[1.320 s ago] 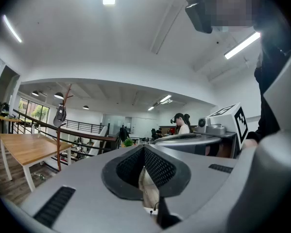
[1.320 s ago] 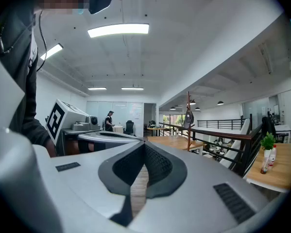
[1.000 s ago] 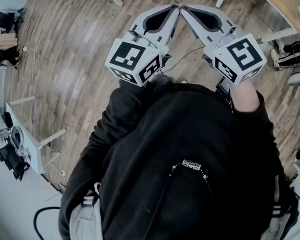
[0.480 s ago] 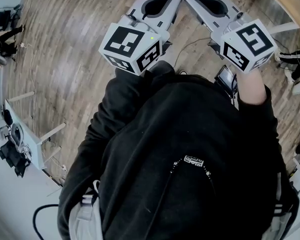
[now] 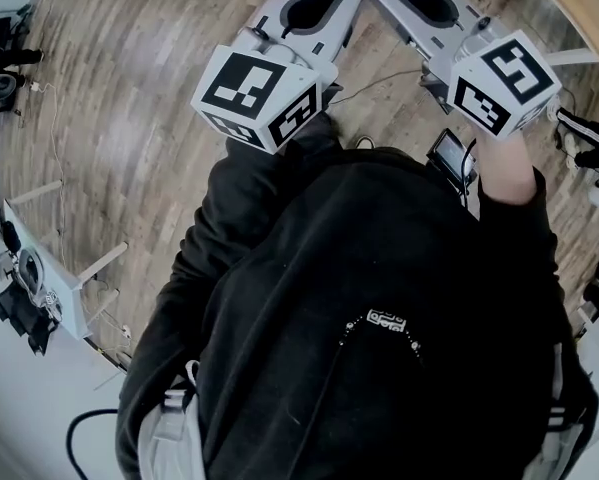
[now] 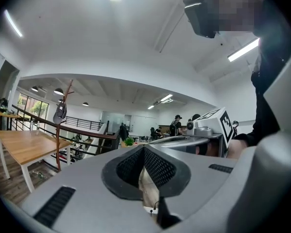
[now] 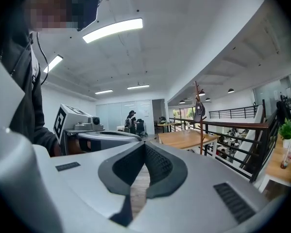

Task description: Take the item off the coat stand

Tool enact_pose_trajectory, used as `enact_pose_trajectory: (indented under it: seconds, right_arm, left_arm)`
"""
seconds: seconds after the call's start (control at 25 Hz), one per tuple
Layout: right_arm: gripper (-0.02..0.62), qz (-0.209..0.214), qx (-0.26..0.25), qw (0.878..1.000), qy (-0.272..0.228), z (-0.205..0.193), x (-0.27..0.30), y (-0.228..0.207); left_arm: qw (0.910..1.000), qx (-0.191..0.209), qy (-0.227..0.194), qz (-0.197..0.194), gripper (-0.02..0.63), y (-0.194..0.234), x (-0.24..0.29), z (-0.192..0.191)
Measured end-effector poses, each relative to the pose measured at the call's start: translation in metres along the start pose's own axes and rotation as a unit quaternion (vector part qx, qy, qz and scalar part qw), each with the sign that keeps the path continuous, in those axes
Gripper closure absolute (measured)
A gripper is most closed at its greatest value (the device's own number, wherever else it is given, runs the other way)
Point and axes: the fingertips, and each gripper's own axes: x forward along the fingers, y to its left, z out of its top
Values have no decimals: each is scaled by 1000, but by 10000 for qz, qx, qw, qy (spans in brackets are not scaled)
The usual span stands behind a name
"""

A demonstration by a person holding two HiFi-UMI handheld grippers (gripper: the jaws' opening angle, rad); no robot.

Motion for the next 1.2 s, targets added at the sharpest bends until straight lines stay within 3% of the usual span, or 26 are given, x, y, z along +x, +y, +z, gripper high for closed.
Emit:
enact_pose_trajectory:
  seconds: [0.28,0.64,0.92,1.2]
  right_arm:
    - [578,75,-177,9996,224,17,59,-27]
    - [578,41,-6,9999,152,48,157,-54]
    - [578,116,-203,9994,269,56,180,-50]
    - [579,289,-323,9980,470,81,239,-69]
  left_arm:
    - [9998,-104,-188,-15,601,72,16,14]
    - [9995,-134,-269,-121,601,175,15,41]
    - [9992,-65,-375,-116,601,197,6,48]
    - [9990,-18,-444,-29,601,258,8,71]
